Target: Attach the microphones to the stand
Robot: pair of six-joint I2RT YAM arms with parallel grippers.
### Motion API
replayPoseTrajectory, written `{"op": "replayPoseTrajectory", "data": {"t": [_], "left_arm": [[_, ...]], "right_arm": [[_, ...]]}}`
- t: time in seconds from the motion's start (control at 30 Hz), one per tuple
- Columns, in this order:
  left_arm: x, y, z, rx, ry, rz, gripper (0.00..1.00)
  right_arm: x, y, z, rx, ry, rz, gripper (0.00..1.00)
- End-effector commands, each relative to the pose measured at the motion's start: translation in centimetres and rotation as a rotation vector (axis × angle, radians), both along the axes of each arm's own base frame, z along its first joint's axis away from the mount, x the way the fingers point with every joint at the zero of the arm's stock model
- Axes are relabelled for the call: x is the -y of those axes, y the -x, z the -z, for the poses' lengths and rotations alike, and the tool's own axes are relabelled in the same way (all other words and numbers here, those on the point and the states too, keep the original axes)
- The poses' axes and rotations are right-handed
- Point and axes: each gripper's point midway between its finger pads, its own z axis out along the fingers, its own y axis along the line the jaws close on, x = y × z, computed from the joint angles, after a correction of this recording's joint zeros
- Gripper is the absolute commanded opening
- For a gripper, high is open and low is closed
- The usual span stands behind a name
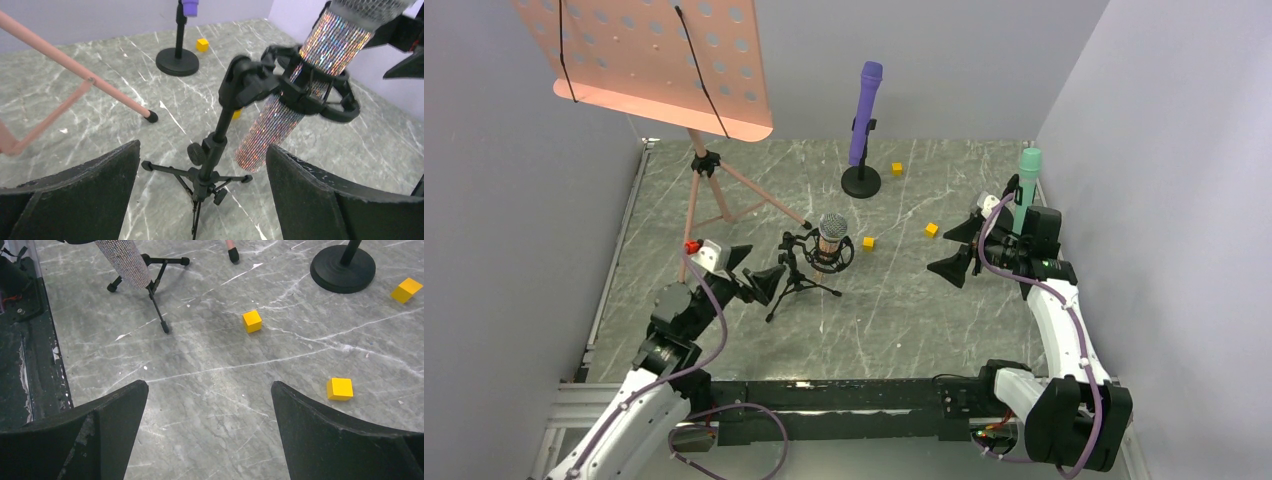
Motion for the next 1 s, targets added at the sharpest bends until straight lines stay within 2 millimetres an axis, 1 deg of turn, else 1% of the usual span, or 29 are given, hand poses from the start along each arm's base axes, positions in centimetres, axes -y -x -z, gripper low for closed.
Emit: {"op": "replayPoseTrajectory", "data": {"t": [0.0,0.13,0.27,0.3,0.4,0.53,0.57,0.63,0.67,0.77,0.83,0.97], "left_arm": [[2.0,0.3,-2.7,0.238,0.094,0.136,0.99],[2.9,0.3,-2.3,0.367,0.074,0.188,0.97],[4.0,0.5,-2.6,0.447,0.060,0.253,0.89],[4.3,0.2,-2.3,0.444,0.052,0.263,0.88],[4.8,-0.2,-2.5,0.452,0.039,0.282,0.83],[5.0,-0.9,-2.3,0.439,0.016,0.283,0.76],[5.1,-1.1,-2.2,0.435,0.004,0.283,0.73],[5.2,-1.5,-2.3,0.424,-0.010,0.280,0.63],[5.2,-1.7,-2.3,0.422,-0.014,0.277,0.57],[5.3,-2.1,-2.2,0.418,-0.021,0.275,0.54],[5.4,-2.4,-2.0,0.407,-0.026,0.275,0.49],[5.6,-2.6,-1.4,0.388,-0.029,0.285,0.47]], "right_arm": [[-0.4,0.1,-1.4,0.096,-0.004,-0.047,1.00],[-0.4,0.2,-1.5,0.099,-0.007,-0.050,1.00],[-0.6,0.4,-1.6,0.101,-0.015,-0.061,1.00],[-0.6,0.4,-1.7,0.100,-0.017,-0.064,1.00],[-0.7,0.5,-1.9,0.108,-0.019,-0.067,1.00],[-0.7,0.6,-2.0,0.110,-0.022,-0.071,1.00],[-0.7,0.6,-2.0,0.111,-0.022,-0.071,1.00],[-0.8,0.7,-2.1,0.112,-0.025,-0.074,1.00],[-0.8,0.7,-2.2,0.113,-0.025,-0.075,1.00],[-0.8,0.8,-2.2,0.115,-0.028,-0.078,1.00],[-0.8,0.8,-2.3,0.117,-0.026,-0.077,1.00],[-0.8,0.9,-2.3,0.118,-0.026,-0.079,1.00]]}}
